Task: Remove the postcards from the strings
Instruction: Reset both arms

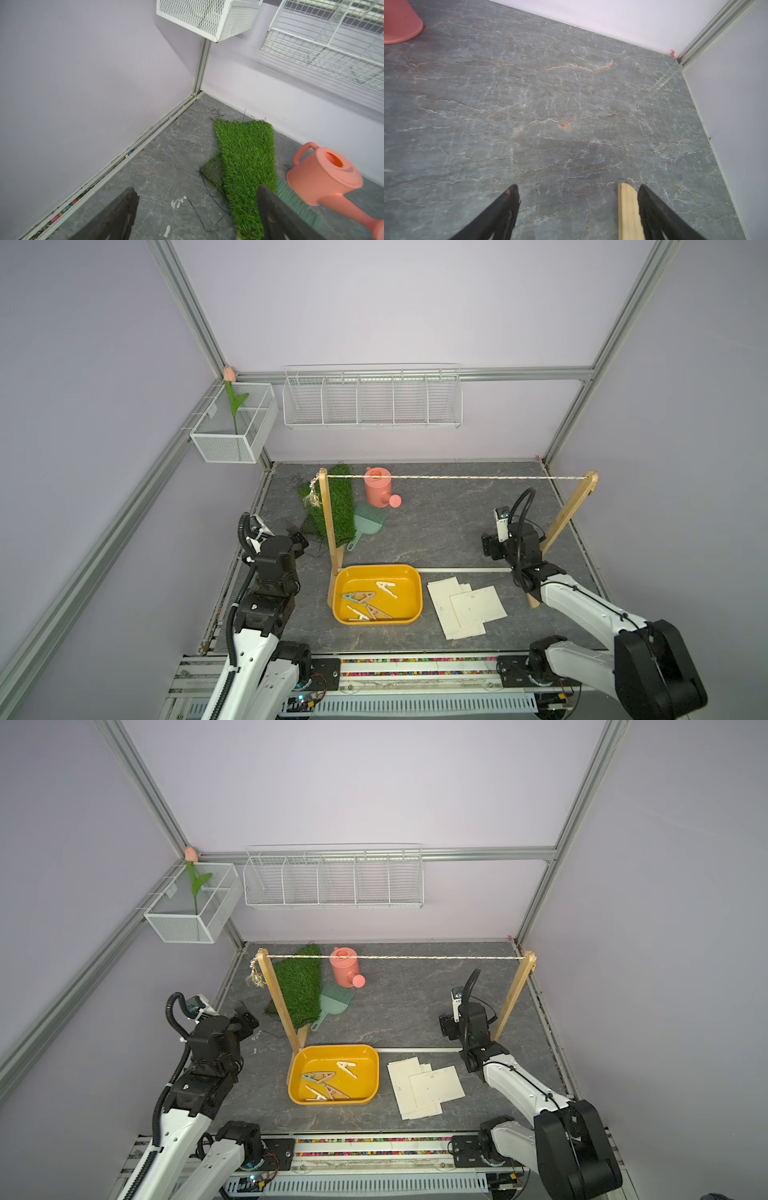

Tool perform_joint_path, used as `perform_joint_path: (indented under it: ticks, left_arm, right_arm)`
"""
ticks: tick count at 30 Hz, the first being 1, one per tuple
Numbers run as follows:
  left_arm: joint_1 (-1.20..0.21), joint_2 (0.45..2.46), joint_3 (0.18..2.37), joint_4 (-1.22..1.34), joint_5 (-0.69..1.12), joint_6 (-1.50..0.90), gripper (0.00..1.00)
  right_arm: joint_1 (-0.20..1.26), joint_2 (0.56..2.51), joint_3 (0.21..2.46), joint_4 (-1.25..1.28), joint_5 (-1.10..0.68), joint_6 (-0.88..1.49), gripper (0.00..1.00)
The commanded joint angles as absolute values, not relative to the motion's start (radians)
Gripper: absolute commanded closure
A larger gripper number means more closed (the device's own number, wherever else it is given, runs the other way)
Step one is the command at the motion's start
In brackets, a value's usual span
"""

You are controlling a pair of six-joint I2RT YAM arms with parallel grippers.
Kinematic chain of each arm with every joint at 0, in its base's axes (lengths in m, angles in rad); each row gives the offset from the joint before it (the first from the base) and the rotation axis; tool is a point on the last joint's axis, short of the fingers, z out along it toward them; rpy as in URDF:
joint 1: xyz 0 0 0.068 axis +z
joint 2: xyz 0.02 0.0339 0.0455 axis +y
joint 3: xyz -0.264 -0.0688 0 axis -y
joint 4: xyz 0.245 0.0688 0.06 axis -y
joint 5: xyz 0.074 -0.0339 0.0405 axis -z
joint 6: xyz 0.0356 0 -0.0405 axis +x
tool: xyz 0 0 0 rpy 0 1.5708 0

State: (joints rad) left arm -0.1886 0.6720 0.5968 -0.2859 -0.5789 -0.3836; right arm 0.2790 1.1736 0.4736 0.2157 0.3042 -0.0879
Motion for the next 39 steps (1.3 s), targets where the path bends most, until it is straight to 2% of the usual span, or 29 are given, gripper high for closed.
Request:
perform_joint_path:
  ticks: [1,9,15,16,19,21,23,25,26,28,29,31,34,39]
  left_arm:
    - [-0.162,0.748,0.510,-0.096,-0.634,-0.415,0.08]
    - [-0.088,1.120,0.459,0.202,-0.557,-0.237,0.11]
    - [-0.086,1.262,0.386,0.563,-0.462,-0.098,0.10]
    - [-0.079,1.283,0.392,0.587,-0.418,-0.084,0.10]
    - [-0.053,1.332,0.395,0.665,-0.279,-0.075,0.09]
    - [-0.042,1.383,0.390,0.725,-0.208,-0.054,0.09]
    - [-0.031,1.447,0.367,0.818,-0.154,-0.039,0.09]
    - [-0.024,1.528,0.341,0.967,-0.132,-0.026,0.08]
    - [-0.022,1.549,0.349,0.990,-0.139,-0.030,0.08]
    - [-0.005,1.507,0.424,0.773,-0.143,-0.061,0.05]
    - [-0.005,1.497,0.426,0.752,-0.141,-0.060,0.04]
    - [-0.003,1.535,0.395,0.872,-0.120,-0.034,0.01]
    - [-0.002,1.509,0.421,0.775,-0.120,-0.042,0.01]
    - [-0.002,1.509,0.418,0.787,-0.120,-0.039,0.01]
  right_arm:
    - [0.247,1.230,0.425,0.380,0.274,-0.137,0.11]
    - [0.181,1.354,0.384,0.682,0.136,-0.171,0.11]
    - [0.062,1.437,0.380,0.808,0.019,-0.133,0.10]
    - [0.025,1.435,0.390,0.770,-0.023,-0.106,0.10]
    - [-0.019,1.526,0.368,0.905,-0.107,-0.078,0.09]
    - [-0.041,1.552,0.350,0.975,-0.099,-0.044,0.10]
    - [-0.044,1.534,0.362,0.915,-0.103,-0.048,0.11]
    - [-0.044,1.549,0.355,0.958,-0.103,-0.045,0.11]
    - [-0.044,1.546,0.357,0.948,-0.103,-0.045,0.11]
    - [-0.044,1.540,0.362,0.927,-0.104,-0.048,0.11]
    - [-0.044,1.543,0.361,0.935,-0.103,-0.048,0.11]
    - [-0.043,1.543,0.359,0.940,-0.101,-0.048,0.11]
    - [-0.043,1.542,0.359,0.938,-0.099,-0.049,0.11]
    - [-0.042,1.542,0.359,0.940,-0.099,-0.049,0.11]
